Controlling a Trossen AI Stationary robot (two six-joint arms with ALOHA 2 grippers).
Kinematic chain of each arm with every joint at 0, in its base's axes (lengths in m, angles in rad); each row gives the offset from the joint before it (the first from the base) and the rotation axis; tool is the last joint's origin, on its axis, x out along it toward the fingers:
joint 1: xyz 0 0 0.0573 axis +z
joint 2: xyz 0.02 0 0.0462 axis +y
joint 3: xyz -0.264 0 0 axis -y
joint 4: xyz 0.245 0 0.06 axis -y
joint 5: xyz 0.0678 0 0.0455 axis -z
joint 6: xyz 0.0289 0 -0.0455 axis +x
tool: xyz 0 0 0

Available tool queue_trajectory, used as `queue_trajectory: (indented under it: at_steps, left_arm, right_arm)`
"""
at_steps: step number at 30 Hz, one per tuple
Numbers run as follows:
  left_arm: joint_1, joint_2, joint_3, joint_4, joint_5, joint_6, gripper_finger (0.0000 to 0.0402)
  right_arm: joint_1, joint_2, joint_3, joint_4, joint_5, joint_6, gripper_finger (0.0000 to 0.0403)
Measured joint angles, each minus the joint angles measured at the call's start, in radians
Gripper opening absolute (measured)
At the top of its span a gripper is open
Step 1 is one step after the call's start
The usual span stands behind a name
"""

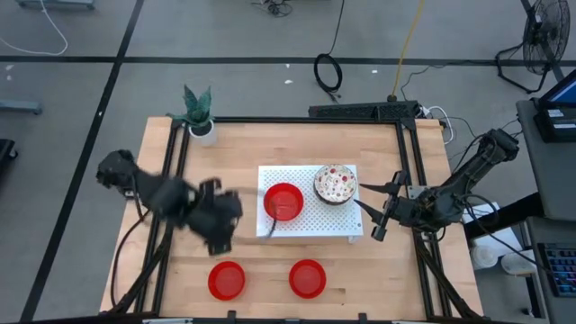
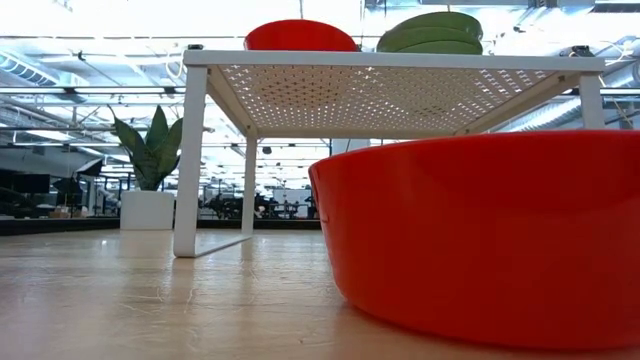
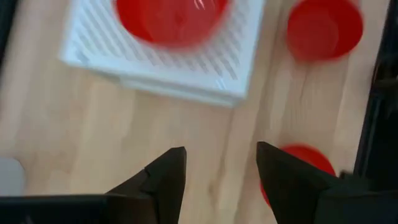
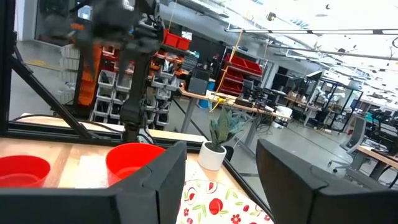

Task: Pick & Place Mini bowls
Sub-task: Stack the left red bowl on top of the red bowl on the shelf

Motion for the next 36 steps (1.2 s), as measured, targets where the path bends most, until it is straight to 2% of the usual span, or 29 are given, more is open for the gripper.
queue_trajectory:
  at_steps: [6, 9, 12, 14, 17, 23, 29, 36]
  left_arm:
    - [-0.172, -0.002, -0.254, 0.108, -0.015, -0.254, 0.0191]
    - [-0.198, 0.000, -0.364, 0.161, 0.018, -0.309, 0.0184]
    - [-0.194, -0.001, -0.448, 0.200, 0.090, -0.455, 0.0178]
    - [-0.195, -0.001, -0.485, 0.238, 0.153, -0.545, 0.0173]
    - [-0.199, -0.002, -0.537, 0.379, 0.215, -0.617, 0.0166]
    - [-0.217, -0.001, -0.611, 0.604, 0.241, -0.735, 0.0153]
    - [-0.248, -0.001, -0.690, 0.619, 0.246, -0.888, 0.0152]
    - [-0.286, -0.001, -0.768, 0.636, 0.267, -0.954, 0.0152]
  right_arm:
    - [0.000, -0.001, 0.000, 0.034, 0.000, -0.063, 0.0180]
    - [0.000, -0.001, 0.000, 0.067, -0.002, -0.104, 0.0180]
    - [0.000, 0.000, 0.000, 0.068, -0.002, -0.113, 0.0180]
    - [0.000, -0.001, 0.000, 0.067, -0.002, -0.135, 0.0180]
    - [0.000, -0.001, 0.000, 0.064, -0.002, -0.166, 0.0178]
    - [0.000, -0.001, 0.000, 0.055, -0.003, -0.221, 0.0176]
    - [0.000, -0.001, 0.000, 0.052, -0.003, -0.241, 0.0176]
    - [0.000, -0.001, 0.000, 0.052, -0.003, -0.238, 0.0176]
